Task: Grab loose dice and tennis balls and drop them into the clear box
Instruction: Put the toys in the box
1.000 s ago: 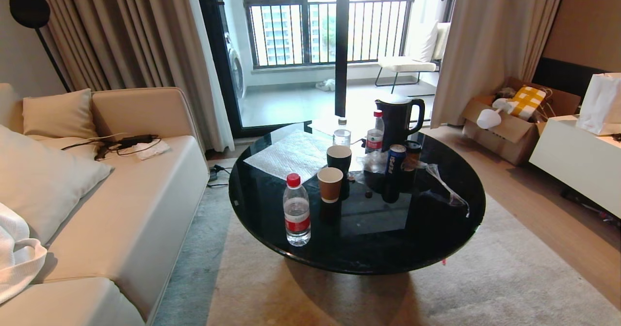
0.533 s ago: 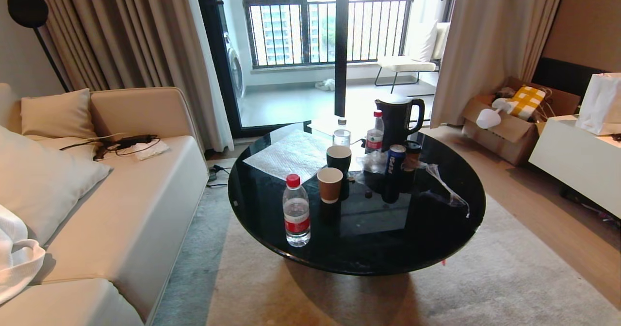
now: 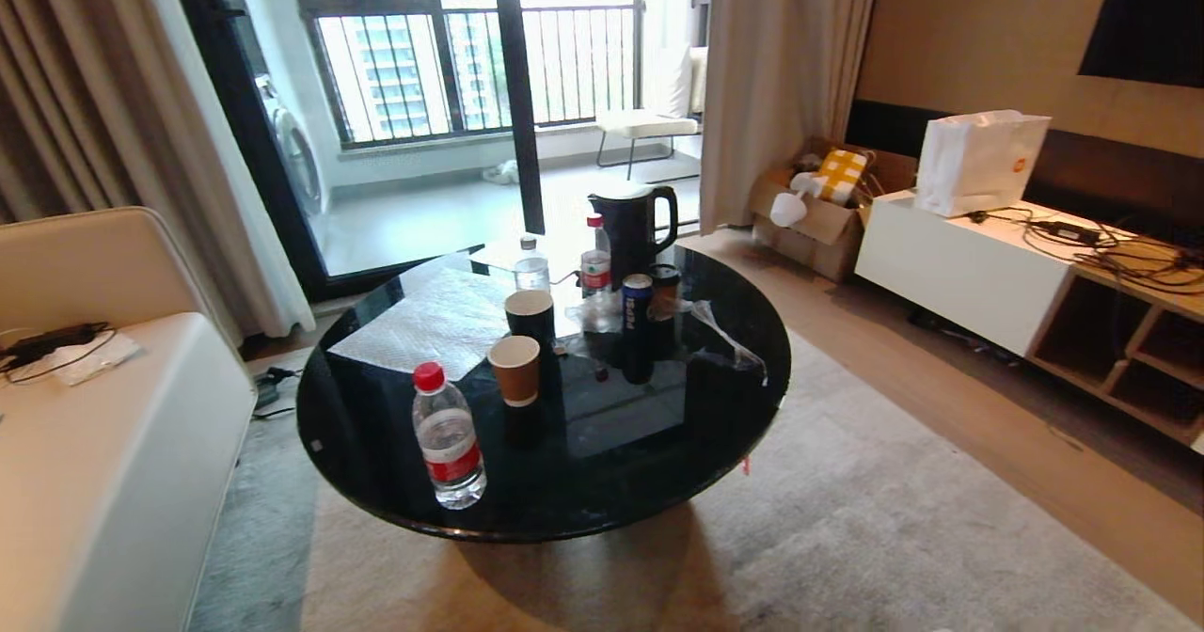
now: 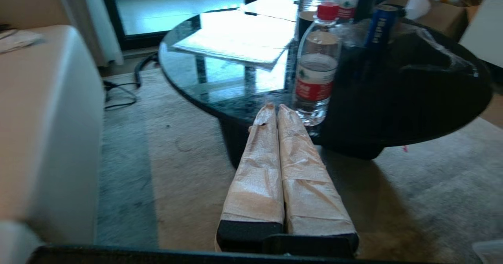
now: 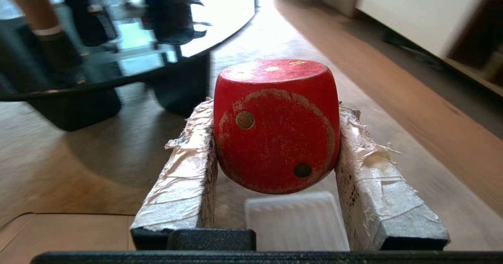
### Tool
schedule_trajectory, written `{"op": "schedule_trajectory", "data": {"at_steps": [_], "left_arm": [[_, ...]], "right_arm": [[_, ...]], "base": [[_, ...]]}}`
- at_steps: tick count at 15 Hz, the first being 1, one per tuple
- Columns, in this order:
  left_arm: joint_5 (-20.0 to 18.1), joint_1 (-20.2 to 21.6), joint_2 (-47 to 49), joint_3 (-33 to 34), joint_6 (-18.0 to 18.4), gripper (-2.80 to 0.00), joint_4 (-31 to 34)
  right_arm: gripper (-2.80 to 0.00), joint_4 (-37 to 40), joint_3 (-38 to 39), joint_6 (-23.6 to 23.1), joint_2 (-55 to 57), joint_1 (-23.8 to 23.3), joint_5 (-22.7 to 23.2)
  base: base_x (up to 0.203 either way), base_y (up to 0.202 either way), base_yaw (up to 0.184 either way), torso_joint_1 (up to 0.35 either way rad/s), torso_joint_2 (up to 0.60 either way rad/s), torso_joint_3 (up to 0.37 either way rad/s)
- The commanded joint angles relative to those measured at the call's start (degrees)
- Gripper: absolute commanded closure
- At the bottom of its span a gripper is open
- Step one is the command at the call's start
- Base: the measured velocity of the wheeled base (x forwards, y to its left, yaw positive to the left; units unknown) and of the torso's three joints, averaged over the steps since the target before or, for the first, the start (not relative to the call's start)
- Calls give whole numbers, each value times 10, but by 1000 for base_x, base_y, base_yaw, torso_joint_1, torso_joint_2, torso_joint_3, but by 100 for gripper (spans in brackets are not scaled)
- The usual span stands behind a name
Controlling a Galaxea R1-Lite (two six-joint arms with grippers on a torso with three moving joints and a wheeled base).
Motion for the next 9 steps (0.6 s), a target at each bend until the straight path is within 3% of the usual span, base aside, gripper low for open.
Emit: {"op": "schedule_trajectory", "data": {"at_steps": [1,9], "left_arm": [[0,0,0,0,0,0,-1],[0,0,0,0,0,0,-1]], "right_arm": [[0,1,0,0,1,0,0],[0,1,0,1,1,0,0]], "base": [[1,10,-164,0,2,2],[1,11,-165,2,2,2]]}}
